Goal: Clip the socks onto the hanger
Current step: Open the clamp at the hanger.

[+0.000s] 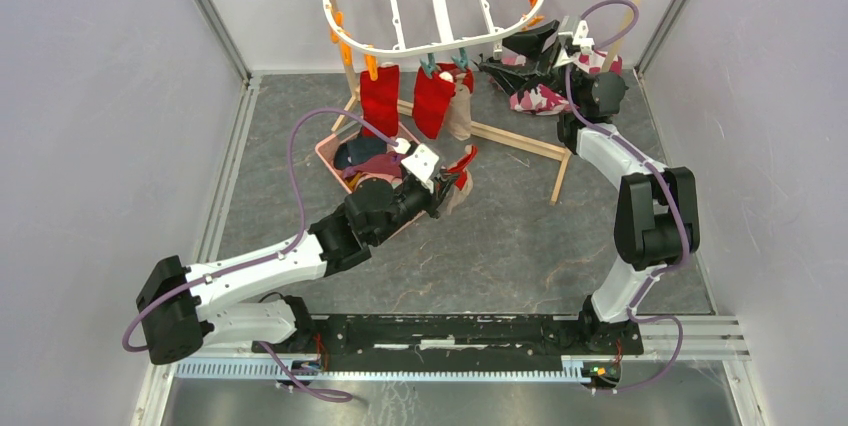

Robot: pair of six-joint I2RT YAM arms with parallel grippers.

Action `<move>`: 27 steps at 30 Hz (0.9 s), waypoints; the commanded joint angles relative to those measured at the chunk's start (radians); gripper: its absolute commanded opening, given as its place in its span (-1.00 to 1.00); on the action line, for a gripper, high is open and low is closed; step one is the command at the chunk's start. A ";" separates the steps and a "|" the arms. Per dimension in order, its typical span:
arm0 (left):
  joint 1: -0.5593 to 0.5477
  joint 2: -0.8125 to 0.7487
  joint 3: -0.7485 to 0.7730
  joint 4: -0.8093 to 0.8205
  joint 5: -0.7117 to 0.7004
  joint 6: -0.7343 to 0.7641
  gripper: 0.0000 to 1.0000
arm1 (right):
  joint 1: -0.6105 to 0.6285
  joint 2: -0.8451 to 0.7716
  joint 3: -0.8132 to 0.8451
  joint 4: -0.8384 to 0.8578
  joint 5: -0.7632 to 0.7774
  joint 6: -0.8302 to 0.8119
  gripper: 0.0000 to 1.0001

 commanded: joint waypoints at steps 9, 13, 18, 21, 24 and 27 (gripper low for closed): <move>-0.013 -0.006 0.035 0.028 -0.007 -0.014 -0.96 | -0.005 -0.048 -0.002 0.073 0.003 0.033 0.31; -0.014 -0.008 0.033 0.028 -0.009 -0.016 -0.96 | -0.007 -0.050 -0.005 0.071 0.006 0.035 0.25; -0.016 -0.009 0.031 0.028 -0.010 -0.017 -0.96 | -0.007 -0.050 -0.005 0.066 0.008 0.034 0.15; -0.016 -0.010 0.032 0.028 -0.011 -0.018 -0.96 | -0.006 -0.050 -0.005 0.059 0.008 0.033 0.06; -0.017 -0.009 0.033 0.028 -0.012 -0.017 -0.96 | -0.007 -0.050 -0.004 0.052 0.009 0.030 -0.06; -0.017 -0.006 0.036 0.028 -0.011 -0.017 -0.96 | -0.007 -0.050 -0.001 0.047 0.009 0.032 -0.25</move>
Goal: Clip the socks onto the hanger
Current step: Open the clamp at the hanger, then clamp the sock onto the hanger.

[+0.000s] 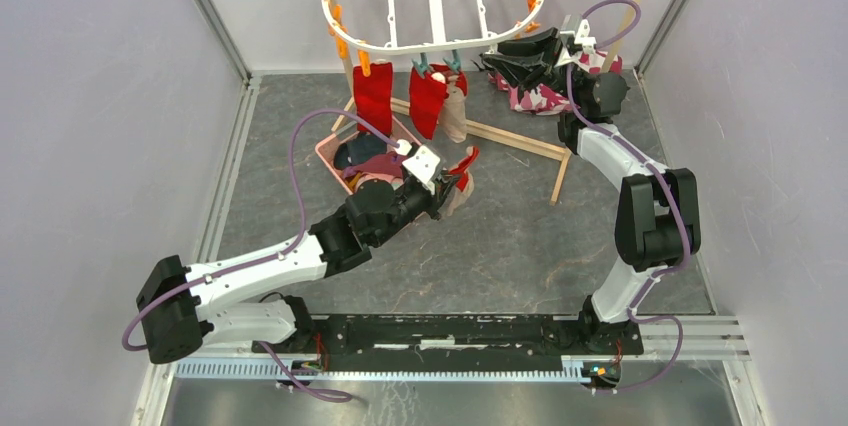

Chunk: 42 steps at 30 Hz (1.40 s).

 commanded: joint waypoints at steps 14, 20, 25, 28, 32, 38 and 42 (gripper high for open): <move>-0.004 0.139 0.230 -0.009 -0.051 0.109 -0.96 | -0.006 -0.061 0.007 0.027 -0.005 0.096 -0.70; 0.039 0.201 0.348 -0.143 -0.017 0.106 -0.96 | -0.005 -0.069 0.040 -0.006 -0.029 0.157 -0.71; 0.167 0.197 0.390 -0.210 0.248 0.056 -0.96 | -0.006 -0.052 0.060 0.029 -0.074 0.229 -0.71; 0.214 0.217 0.432 -0.272 0.343 0.059 -0.96 | -0.006 -0.034 0.070 0.095 -0.085 0.301 -0.72; 0.246 0.256 0.482 -0.309 0.435 0.084 -0.95 | -0.003 -0.034 0.070 0.106 -0.086 0.308 -0.71; 0.292 0.327 0.573 -0.339 0.526 0.065 -0.95 | -0.003 -0.037 0.066 0.122 -0.104 0.325 -0.71; 0.324 0.394 0.654 -0.384 0.567 0.026 -0.95 | -0.003 -0.030 0.067 0.154 -0.110 0.358 -0.71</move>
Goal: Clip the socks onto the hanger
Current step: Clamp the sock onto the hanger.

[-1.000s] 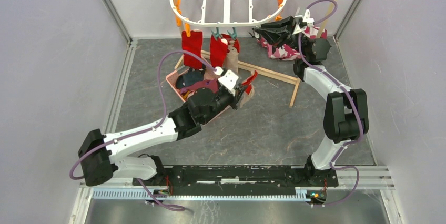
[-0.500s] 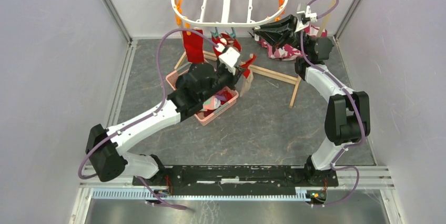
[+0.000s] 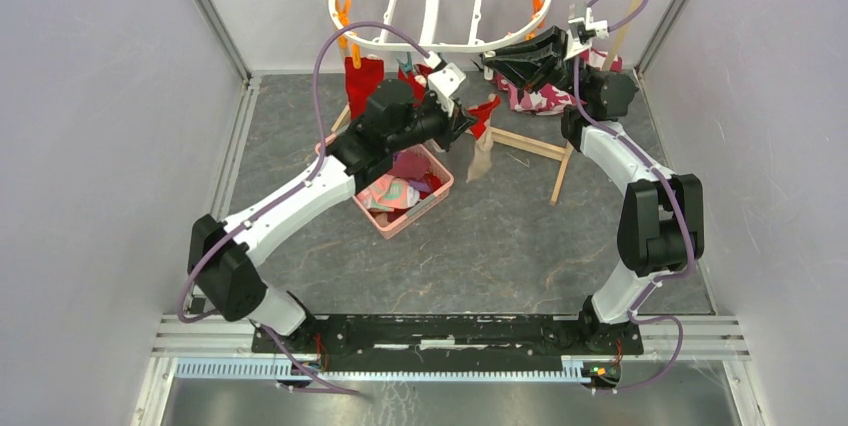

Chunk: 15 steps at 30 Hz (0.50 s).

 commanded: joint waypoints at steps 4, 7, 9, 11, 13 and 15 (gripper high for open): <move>0.042 0.080 0.147 -0.047 0.098 -0.070 -0.95 | -0.003 0.007 0.033 0.131 -0.034 0.087 -0.71; 0.048 0.097 0.168 -0.049 0.087 -0.086 -0.96 | -0.002 0.008 0.030 0.138 -0.040 0.094 -0.72; 0.051 0.101 0.175 -0.048 0.077 -0.090 -0.96 | -0.002 0.008 0.028 0.140 -0.043 0.096 -0.72; 0.054 0.105 0.185 -0.044 0.066 -0.097 -0.96 | -0.001 0.010 0.028 0.140 -0.045 0.097 -0.72; 0.056 0.110 0.195 -0.038 0.065 -0.100 -0.96 | -0.001 0.012 0.025 0.141 -0.046 0.098 -0.72; 0.056 0.117 0.206 -0.032 0.070 -0.102 -0.96 | 0.001 0.014 0.023 0.141 -0.048 0.098 -0.72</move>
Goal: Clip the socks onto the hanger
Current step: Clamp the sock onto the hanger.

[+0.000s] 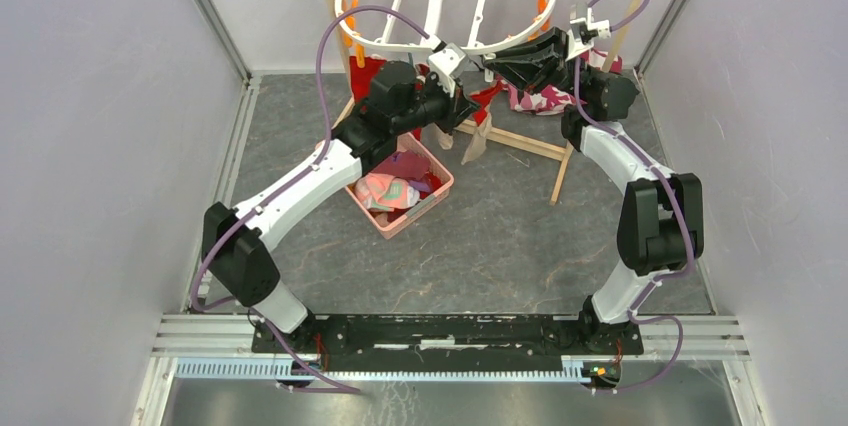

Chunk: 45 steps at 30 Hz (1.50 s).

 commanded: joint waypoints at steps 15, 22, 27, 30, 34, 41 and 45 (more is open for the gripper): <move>0.006 0.045 0.127 -0.001 0.039 -0.018 -0.96 | 0.006 0.015 0.025 0.097 -0.047 0.039 -0.72; 0.006 0.042 0.132 -0.008 0.031 -0.019 -0.95 | 0.007 0.021 0.029 0.109 -0.050 0.050 -0.72; 0.006 0.042 0.133 -0.019 0.038 -0.014 -0.96 | 0.006 0.024 0.034 0.110 -0.050 0.051 -0.71; 0.006 0.045 0.132 -0.039 0.034 -0.008 -0.96 | 0.006 0.027 0.040 0.114 -0.053 0.052 -0.71; 0.006 0.049 0.142 -0.068 0.023 0.010 -0.96 | 0.007 0.035 0.049 0.139 -0.060 0.068 -0.71; 0.007 0.063 0.187 -0.157 0.007 0.095 -0.96 | 0.007 0.062 0.081 0.216 -0.081 0.111 -0.70; 0.006 0.063 0.194 -0.176 -0.009 0.136 -0.96 | 0.006 0.084 0.105 0.271 -0.090 0.160 -0.70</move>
